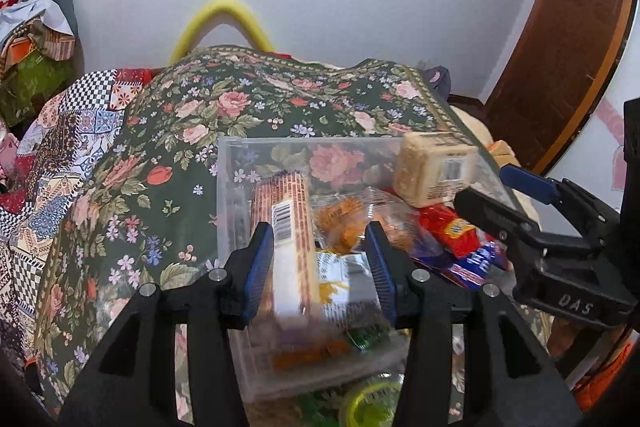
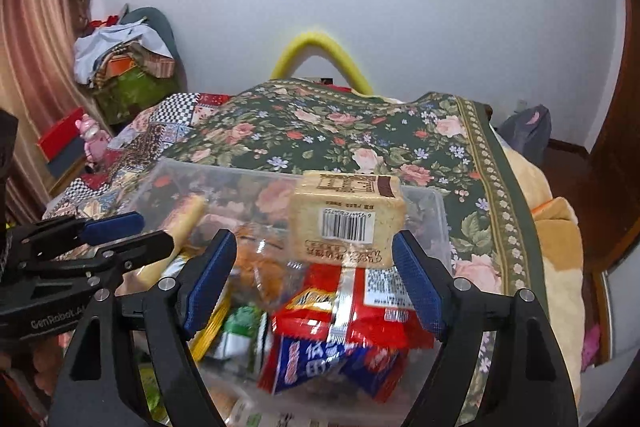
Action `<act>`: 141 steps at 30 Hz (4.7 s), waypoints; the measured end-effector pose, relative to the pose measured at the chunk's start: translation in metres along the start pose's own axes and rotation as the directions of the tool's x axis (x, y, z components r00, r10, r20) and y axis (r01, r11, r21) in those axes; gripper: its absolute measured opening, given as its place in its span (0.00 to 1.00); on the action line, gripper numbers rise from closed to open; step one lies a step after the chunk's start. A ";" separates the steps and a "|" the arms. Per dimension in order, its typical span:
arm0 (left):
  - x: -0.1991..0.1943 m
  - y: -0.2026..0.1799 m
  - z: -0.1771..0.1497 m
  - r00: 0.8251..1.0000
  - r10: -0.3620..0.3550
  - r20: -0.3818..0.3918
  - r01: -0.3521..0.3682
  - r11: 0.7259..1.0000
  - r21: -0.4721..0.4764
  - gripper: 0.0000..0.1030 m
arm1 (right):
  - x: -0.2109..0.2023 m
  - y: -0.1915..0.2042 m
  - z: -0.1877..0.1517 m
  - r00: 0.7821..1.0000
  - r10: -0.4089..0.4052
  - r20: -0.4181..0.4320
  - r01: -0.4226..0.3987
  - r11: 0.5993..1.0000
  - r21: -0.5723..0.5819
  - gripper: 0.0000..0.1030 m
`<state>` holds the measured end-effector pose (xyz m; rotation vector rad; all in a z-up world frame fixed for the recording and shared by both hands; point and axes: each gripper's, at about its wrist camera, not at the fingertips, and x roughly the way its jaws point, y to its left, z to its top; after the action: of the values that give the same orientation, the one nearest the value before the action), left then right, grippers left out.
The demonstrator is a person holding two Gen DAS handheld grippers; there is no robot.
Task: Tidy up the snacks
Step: 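Carry the wafer bar into the box with the left tool while the right carries the cracker pack in, then move both open tools back toward the remaining snacks, then grasp the green-sealed bread bag with the left tool while the right grasps the puffed snack pack, then lower the bread bag into the box with the left tool while the right drops the puffed pack in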
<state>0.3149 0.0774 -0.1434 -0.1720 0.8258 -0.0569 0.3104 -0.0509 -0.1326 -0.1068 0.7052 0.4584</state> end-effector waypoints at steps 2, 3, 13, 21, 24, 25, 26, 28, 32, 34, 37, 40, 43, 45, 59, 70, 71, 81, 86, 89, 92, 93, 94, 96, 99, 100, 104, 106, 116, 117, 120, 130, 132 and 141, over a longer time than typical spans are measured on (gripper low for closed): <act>-0.014 -0.003 -0.003 1.000 0.002 0.018 -0.002 1.000 0.013 0.47 | -0.011 0.004 -0.002 1.000 0.017 0.007 -0.017 1.000 -0.002 0.76; -0.020 -0.003 -0.004 1.000 0.003 0.022 -0.004 1.000 0.019 0.49 | -0.016 0.006 -0.004 1.000 0.024 0.010 -0.024 1.000 -0.004 0.76; -0.078 -0.001 -0.049 0.999 0.025 0.026 -0.027 0.996 0.081 0.54 | -0.068 0.031 -0.041 0.998 0.065 0.016 -0.064 0.996 -0.054 0.82; -0.107 0.007 -0.113 0.999 0.039 -0.029 -0.036 0.995 0.095 0.55 | -0.075 0.055 -0.095 0.988 0.129 -0.087 -0.130 0.992 -0.006 0.84; -0.113 0.009 -0.136 0.997 0.060 -0.046 -0.055 0.993 0.108 0.55 | -0.071 0.066 -0.114 0.982 0.135 -0.131 -0.136 0.991 -0.004 0.84; -0.115 0.009 -0.141 0.997 0.063 -0.050 -0.058 0.993 0.104 0.55 | -0.069 0.072 -0.119 0.982 0.126 -0.139 -0.128 0.992 -0.009 0.84; -0.116 0.011 -0.147 0.997 0.061 -0.056 -0.056 0.994 0.090 0.55 | -0.068 0.076 -0.121 0.983 0.119 -0.143 -0.122 0.992 -0.016 0.84; -0.117 0.014 -0.155 0.997 0.038 -0.073 -0.034 0.997 0.065 0.55 | -0.061 0.086 -0.125 0.983 0.098 -0.153 -0.106 0.993 -0.045 0.84; -0.120 0.014 -0.161 0.997 0.032 -0.071 -0.028 0.998 0.061 0.55 | -0.049 0.096 -0.138 0.977 0.073 -0.200 -0.091 0.992 -0.083 0.84; -0.118 0.015 -0.158 0.997 0.031 -0.070 -0.026 0.997 0.067 0.55 | -0.053 0.092 -0.144 0.975 0.074 -0.209 -0.093 0.992 -0.083 0.84; -0.112 0.016 -0.151 0.997 0.034 -0.067 -0.028 0.996 0.080 0.56 | -0.061 0.080 -0.149 0.975 0.072 -0.209 -0.090 0.993 -0.079 0.88; -0.100 0.017 -0.141 0.998 0.017 -0.068 -0.011 0.996 0.091 0.59 | -0.067 0.064 -0.151 0.977 0.057 -0.204 -0.071 0.996 -0.061 0.89; -0.082 0.015 -0.131 0.997 0.019 -0.080 -0.010 0.994 0.113 0.60 | -0.070 0.051 -0.150 0.979 0.043 -0.202 -0.052 0.998 -0.042 0.89; -0.071 0.014 -0.125 0.997 0.026 -0.076 -0.016 0.991 0.133 0.62 | -0.070 0.045 -0.149 0.979 0.038 -0.202 -0.046 0.998 -0.036 0.88; -0.034 0.029 -0.127 0.990 -0.057 -0.132 0.069 0.994 0.085 0.70 | -0.065 0.030 -0.161 0.957 0.171 -0.234 -0.149 0.983 0.111 0.69; -0.063 0.010 -0.155 0.974 -0.125 -0.190 0.138 0.989 0.060 0.70 | -0.075 0.031 -0.156 0.962 0.139 -0.235 -0.124 0.989 0.079 0.63; -0.066 0.009 -0.158 0.973 -0.127 -0.191 0.140 0.989 0.057 0.71 | -0.078 0.028 -0.156 0.959 0.159 -0.235 -0.139 0.985 0.102 0.63; -0.086 -0.009 -0.175 0.968 -0.117 -0.221 0.134 0.989 0.068 0.75 | -0.081 0.038 -0.159 0.951 0.193 -0.242 -0.173 0.980 0.100 0.63; -0.080 -0.014 -0.184 0.968 -0.088 -0.234 0.111 0.990 0.088 0.75 | -0.071 0.046 -0.161 0.953 0.177 -0.247 -0.162 0.983 0.082 0.63; -0.070 -0.015 -0.183 0.968 -0.075 -0.240 0.097 0.992 0.081 0.75 | -0.067 0.050 -0.163 0.954 0.159 -0.254 -0.149 0.987 0.059 0.63; -0.067 -0.020 -0.183 0.980 -0.042 -0.193 0.064 0.992 0.107 0.65 | -0.062 0.049 -0.166 0.953 0.154 -0.259 -0.140 0.988 0.072 0.55; -0.067 -0.021 -0.183 0.982 -0.038 -0.185 0.059 0.992 0.114 0.63 | -0.062 0.050 -0.166 0.954 0.152 -0.256 -0.138 0.988 0.071 0.50; -0.067 -0.021 -0.183 0.984 -0.034 -0.175 0.055 0.992 0.116 0.62 | -0.063 0.050 -0.167 0.956 0.147 -0.253 -0.134 0.989 0.065 0.46; -0.071 -0.022 -0.184 0.988 -0.030 -0.151 0.049 0.991 0.124 0.55 | -0.065 0.049 -0.166 0.960 0.137 -0.244 -0.126 0.990 0.059 0.46; -0.079 -0.021 -0.181 0.992 -0.032 -0.119 0.046 0.992 0.119 0.52 | -0.068 0.047 -0.163 0.966 0.127 -0.227 -0.117 0.991 0.058 0.46; -0.083 -0.020 -0.179 0.994 -0.030 -0.105 0.042 0.993 0.114 0.52 | -0.069 0.045 -0.161 0.966 0.130 -0.222 -0.119 0.991 0.061 0.46; -0.096 -0.019 -0.167 0.999 -0.011 -0.052 0.017 0.994 0.106 0.52 | -0.076 0.041 -0.151 0.973 0.131 -0.191 -0.121 0.991 0.063 0.45; -0.102 -0.018 -0.159 1.000 -0.006 -0.024 0.009 0.995 0.096 0.52 | -0.079 0.040 -0.145 0.977 0.130 -0.172 -0.121 0.991 0.061 0.45; -0.116 -0.019 -0.116 0.996 0.014 0.084 -0.021 0.997 0.072 0.52 | -0.092 0.032 -0.099 0.992 0.121 -0.045 -0.119 0.992 0.040 0.45; -0.117 -0.019 -0.111 0.995 0.016 0.095 -0.023 0.997 0.071 0.52 | -0.093 0.031 -0.093 0.992 0.122 -0.030 -0.120 0.992 0.038 0.45; -0.120 -0.019 -0.095 0.991 0.018 0.130 -0.027 0.997 0.066 0.52 | -0.096 0.031 -0.073 0.992 0.124 0.017 -0.125 0.992 0.030 0.45; -0.109 -0.013 -0.041 0.980 0.035 0.197 -0.043 0.998 0.039 0.53 | -0.087 0.030 -0.032 0.985 0.127 0.113 -0.129 0.992 0.005 0.45; -0.100 -0.009 -0.031 0.981 0.036 0.191 -0.042 0.999 0.025 0.53 | -0.079 0.031 -0.025 0.985 0.125 0.118 -0.126 0.992 -0.002 0.45; -0.044 0.004 -0.004 0.992 0.055 0.112 -0.054 0.998 -0.015 0.53 | -0.041 0.030 -0.010 0.989 0.121 0.081 -0.121 0.993 -0.003 0.46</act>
<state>0.2818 0.0858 -0.1151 -0.1628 0.7183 0.0091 0.2640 -0.0420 -0.1119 -0.0437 0.6345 0.5752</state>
